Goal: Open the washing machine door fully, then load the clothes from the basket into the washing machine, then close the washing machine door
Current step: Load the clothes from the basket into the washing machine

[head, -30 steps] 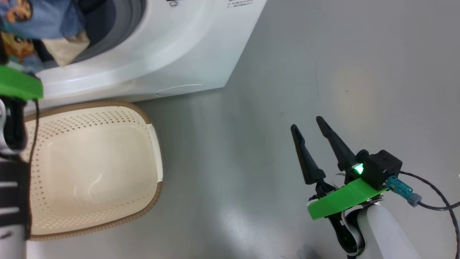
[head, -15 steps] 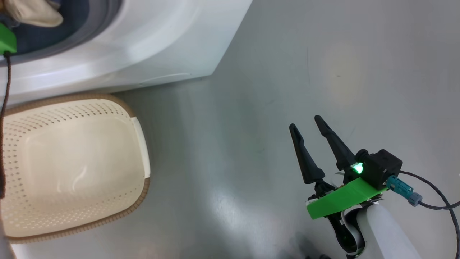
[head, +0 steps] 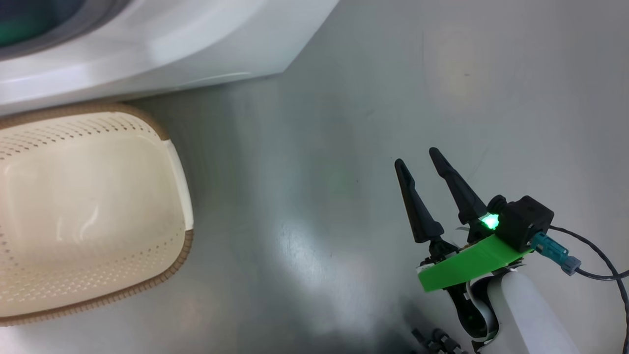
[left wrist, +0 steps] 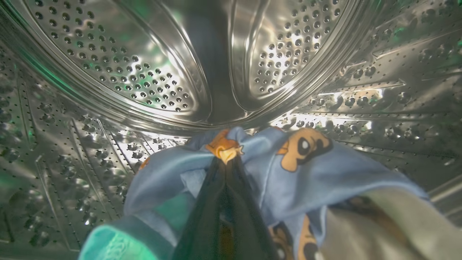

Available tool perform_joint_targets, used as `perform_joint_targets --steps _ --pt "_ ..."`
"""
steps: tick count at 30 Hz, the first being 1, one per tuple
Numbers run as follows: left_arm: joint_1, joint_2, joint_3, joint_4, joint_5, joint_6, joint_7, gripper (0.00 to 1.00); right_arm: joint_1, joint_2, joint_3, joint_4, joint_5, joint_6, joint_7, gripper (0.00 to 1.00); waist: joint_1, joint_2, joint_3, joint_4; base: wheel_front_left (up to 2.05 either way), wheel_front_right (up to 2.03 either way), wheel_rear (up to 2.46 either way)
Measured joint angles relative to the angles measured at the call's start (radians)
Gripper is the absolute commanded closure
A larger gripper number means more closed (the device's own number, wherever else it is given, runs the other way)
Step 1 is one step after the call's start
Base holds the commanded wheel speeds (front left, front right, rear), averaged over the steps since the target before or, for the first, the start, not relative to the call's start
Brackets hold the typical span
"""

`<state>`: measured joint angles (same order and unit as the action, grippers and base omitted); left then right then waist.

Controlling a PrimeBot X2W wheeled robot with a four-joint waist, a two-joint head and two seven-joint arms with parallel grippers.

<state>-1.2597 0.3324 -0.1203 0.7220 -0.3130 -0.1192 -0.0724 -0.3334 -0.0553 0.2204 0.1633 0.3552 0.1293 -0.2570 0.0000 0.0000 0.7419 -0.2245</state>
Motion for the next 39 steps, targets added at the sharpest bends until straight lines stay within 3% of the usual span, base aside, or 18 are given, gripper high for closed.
perform_joint_targets --steps 10,14,22,29,31,32,39 --pt "-0.138 0.037 -0.03 0.07 0.067 0.002 -0.171 1.0 -0.005 0.0 0.023 -0.006 0.007 0.0 0.0 0.0 0.0 0.0 0.066 -0.015 0.0 0.0 0.0" --pt "-0.164 0.036 -0.029 0.049 0.082 0.009 -0.183 1.0 -0.016 0.0 0.024 -0.009 0.007 0.0 0.0 0.0 0.0 0.0 0.078 -0.02 0.0 0.0 0.0" --pt "-0.161 0.035 0.003 -0.133 0.132 0.011 -0.185 1.0 -0.021 0.0 0.028 -0.007 0.011 0.0 0.0 0.0 0.0 0.0 0.087 -0.016 0.0 0.0 0.0" --pt "-0.132 0.022 0.008 -0.002 0.131 0.009 -0.184 1.0 -0.024 0.0 0.028 0.003 0.011 0.0 0.0 0.0 0.0001 0.0 0.075 -0.01 0.0 0.0 0.0" --pt "-0.132 0.019 0.008 0.05 0.118 0.007 -0.184 0.49 -0.024 0.0 0.027 0.006 0.011 0.0 0.0 0.0 0.0 0.0 0.07 -0.007 0.0 0.0 0.0" --pt "-0.135 0.018 0.007 0.075 0.117 0.007 -0.184 0.0 -0.024 0.0 0.027 0.008 0.011 0.0 0.0 0.0 0.0 0.0 0.069 -0.006 0.0 0.0 0.0" --pt "-0.16 -0.001 -0.001 0.165 0.099 0.0 -0.184 0.0 -0.024 0.0 0.026 0.011 0.01 0.0 0.0 0.0 0.0 0.0 0.056 0.003 0.0 0.0 0.0"
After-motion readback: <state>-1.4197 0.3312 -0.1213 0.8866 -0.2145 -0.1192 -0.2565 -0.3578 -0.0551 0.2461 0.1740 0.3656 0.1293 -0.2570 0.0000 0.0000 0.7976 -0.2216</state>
